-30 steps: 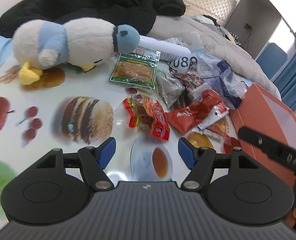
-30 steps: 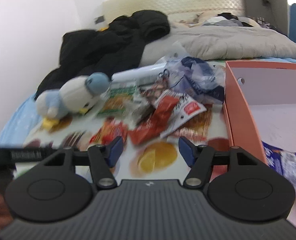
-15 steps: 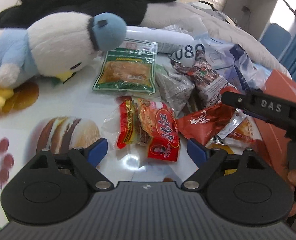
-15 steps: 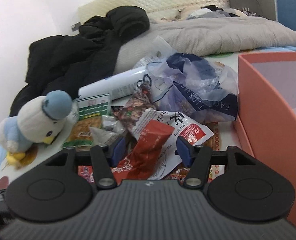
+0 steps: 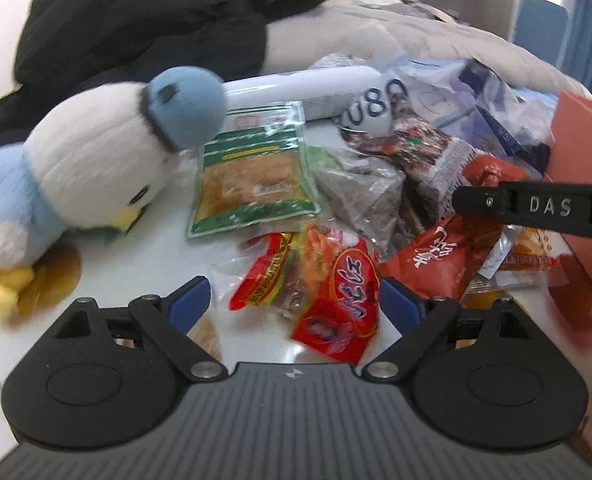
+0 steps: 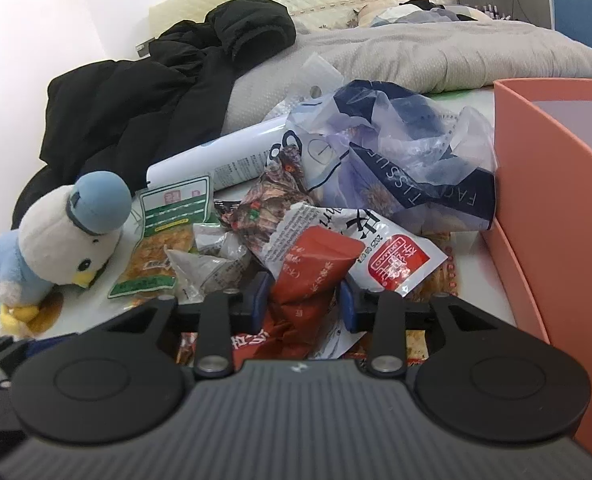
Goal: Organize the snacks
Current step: 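Grasp a red packet with the right gripper while the left grasps a red-white snack bag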
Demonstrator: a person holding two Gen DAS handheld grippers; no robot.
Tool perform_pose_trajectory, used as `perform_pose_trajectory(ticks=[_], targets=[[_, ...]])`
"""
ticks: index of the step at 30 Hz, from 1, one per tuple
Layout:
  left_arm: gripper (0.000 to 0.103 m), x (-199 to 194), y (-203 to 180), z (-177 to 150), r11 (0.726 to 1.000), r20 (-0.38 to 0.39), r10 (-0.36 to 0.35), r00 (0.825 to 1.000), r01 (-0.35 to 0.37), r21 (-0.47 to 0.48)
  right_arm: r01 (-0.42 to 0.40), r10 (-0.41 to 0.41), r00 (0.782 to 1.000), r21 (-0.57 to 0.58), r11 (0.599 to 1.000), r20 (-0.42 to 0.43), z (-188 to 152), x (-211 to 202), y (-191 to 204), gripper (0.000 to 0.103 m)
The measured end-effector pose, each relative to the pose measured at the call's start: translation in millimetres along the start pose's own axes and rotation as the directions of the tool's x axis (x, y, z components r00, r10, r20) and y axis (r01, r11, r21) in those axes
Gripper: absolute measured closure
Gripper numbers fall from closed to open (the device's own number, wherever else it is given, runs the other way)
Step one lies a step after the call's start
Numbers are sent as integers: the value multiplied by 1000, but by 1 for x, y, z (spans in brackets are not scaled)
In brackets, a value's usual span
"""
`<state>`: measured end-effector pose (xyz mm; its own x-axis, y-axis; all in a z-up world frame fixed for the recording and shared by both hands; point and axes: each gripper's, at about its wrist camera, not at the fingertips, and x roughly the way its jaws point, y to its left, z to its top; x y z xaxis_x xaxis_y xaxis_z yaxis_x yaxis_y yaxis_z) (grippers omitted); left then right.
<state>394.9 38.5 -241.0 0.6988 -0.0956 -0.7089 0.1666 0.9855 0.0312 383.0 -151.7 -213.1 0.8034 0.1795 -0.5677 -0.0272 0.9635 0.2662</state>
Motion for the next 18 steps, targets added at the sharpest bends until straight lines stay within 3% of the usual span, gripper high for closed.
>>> perform_pose_trajectory(ticks=[4,7,8,14,18], targets=[[13,9,-7,1,998,-12,-29,1000,29,50,4,-4,1000,4,1000,-3,0,-4,-2,64],[29,8,-9,0,997,-20,-69,997,70,45,14,-14,1000,-1,1000,0,-1,-10,-3,65],[44,8,-9,-1,995,-29,-94,995,95,38,17,-17,1000,-1,1000,1,-1,-12,-4,65],[47,3,-13,-8,996,-31,-88,996,88,20,40,-40,999,-17,999,4,-5,-28,-4,65],[55,-11,-13,-17,997,-47,-82,996,82,-4,47,-47,999,-24,999,5,-9,-44,-3,65]])
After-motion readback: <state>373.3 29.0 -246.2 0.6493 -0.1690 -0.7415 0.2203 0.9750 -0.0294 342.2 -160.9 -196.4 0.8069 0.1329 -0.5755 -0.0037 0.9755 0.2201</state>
